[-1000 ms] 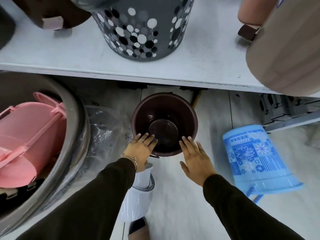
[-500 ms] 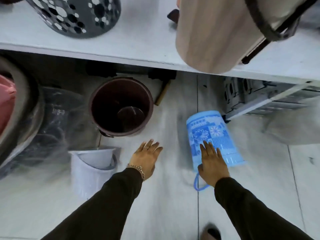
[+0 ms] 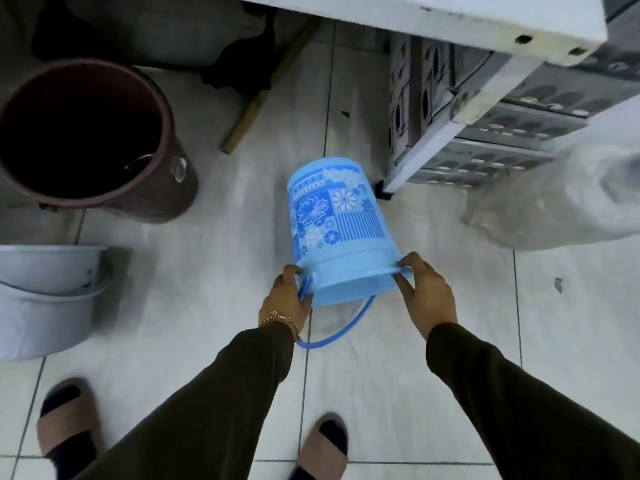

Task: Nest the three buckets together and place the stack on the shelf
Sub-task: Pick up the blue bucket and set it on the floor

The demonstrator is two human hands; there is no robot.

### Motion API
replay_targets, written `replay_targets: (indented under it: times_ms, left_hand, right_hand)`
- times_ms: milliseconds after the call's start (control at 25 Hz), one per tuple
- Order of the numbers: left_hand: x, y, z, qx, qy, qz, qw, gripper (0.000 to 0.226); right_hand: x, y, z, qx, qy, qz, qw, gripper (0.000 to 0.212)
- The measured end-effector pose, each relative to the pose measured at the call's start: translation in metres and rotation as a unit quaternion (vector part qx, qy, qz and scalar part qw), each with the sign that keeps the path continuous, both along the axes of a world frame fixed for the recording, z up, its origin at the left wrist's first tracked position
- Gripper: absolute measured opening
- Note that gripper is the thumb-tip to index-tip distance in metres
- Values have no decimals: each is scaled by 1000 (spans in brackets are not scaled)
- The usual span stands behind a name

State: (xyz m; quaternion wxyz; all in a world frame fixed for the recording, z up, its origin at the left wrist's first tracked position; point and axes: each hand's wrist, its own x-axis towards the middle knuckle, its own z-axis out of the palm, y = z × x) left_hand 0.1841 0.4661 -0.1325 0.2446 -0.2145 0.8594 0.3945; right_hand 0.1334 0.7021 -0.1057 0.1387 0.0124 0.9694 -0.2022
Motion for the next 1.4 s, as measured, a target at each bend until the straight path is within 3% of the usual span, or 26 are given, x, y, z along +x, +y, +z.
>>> replay_targets:
  times_ms: [160,240,280,440,520,680,880,1040,1200,1400]
  left_hand:
    - [-42,-12,37,-19,132,57,989,28]
    - [-78,-20,52,-36,153,63,986,24]
    - [-96,-23,56,-38,146,60,987,24]
    - [-129,-23,48,-24,31,125,991,29]
    - [-123,-19,44,-38,3,142,989,32]
    - [-107,-7,45,76,-9,174,982,37]
    - [-93,-24,71,-79,-17,-9,997,68]
    - [-70,-64,98,-164,60,-118,978,66]
    - [-41,-125,124,-197,71,-168,963,63]
    - [8,-238,141,-217,56,-161,961,60]
  right_hand:
    - [-56,9,35,-34,73,-29,996,18]
    - [-88,9,49,-72,67,-75,992,18]
    - [-102,10,53,-93,52,-96,990,24]
    - [-116,9,50,-93,-90,-105,986,81]
    - [-98,7,40,-70,-109,-82,988,88]
    - [-65,10,31,-76,-110,-121,984,90]
    - [-58,5,48,-30,-113,-88,989,85]
    - [-43,-30,82,67,-87,-3,994,80]
    - [-19,-98,107,84,-76,67,991,76]
    - [17,-227,113,54,-97,123,986,72]
